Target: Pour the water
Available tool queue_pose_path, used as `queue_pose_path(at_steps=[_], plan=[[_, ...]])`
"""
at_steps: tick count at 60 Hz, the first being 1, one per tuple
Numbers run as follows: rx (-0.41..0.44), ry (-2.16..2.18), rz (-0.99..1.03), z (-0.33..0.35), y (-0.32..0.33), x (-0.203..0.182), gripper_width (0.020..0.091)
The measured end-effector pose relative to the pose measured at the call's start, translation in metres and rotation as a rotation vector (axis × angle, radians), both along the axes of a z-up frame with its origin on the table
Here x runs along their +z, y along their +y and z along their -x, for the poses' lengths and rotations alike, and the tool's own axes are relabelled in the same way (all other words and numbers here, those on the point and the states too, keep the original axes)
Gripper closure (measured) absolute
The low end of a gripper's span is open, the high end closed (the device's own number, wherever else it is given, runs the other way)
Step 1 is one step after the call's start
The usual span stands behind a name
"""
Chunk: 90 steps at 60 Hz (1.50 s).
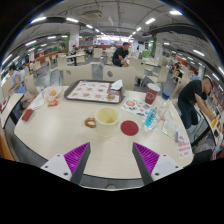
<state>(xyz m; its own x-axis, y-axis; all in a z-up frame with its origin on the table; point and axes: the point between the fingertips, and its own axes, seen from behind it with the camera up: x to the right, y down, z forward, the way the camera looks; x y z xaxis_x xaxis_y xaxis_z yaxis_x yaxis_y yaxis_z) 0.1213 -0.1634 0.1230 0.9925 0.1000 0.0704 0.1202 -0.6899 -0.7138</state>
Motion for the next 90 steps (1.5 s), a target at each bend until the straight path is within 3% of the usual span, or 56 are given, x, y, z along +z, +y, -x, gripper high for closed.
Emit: queue_pose_path(at_steps=[17,35,42,47,63,77,90], plan=[[-0.08,0.034,-0.107,-0.136,0.071,-0.028,0.0244],[-0.097,0.089,-0.217,-0.186,0.191,-0.055,0.0263],[-0.11,0.084,-0.243,-0.19,0.215,-0.066,0.0364],[-0.11,0.078,-0.246,-0.189,0.225,-0.072,0.0537],[-0.129,0.072,-0.271,-0.19,0.227,-0.072,0.0658],[-0.174,-0.081,-0.306,-0.196,0.223,-0.039,0.0684],[-0.068,-0.574,-0.337,-0.187,0.207,0.031,0.0684]])
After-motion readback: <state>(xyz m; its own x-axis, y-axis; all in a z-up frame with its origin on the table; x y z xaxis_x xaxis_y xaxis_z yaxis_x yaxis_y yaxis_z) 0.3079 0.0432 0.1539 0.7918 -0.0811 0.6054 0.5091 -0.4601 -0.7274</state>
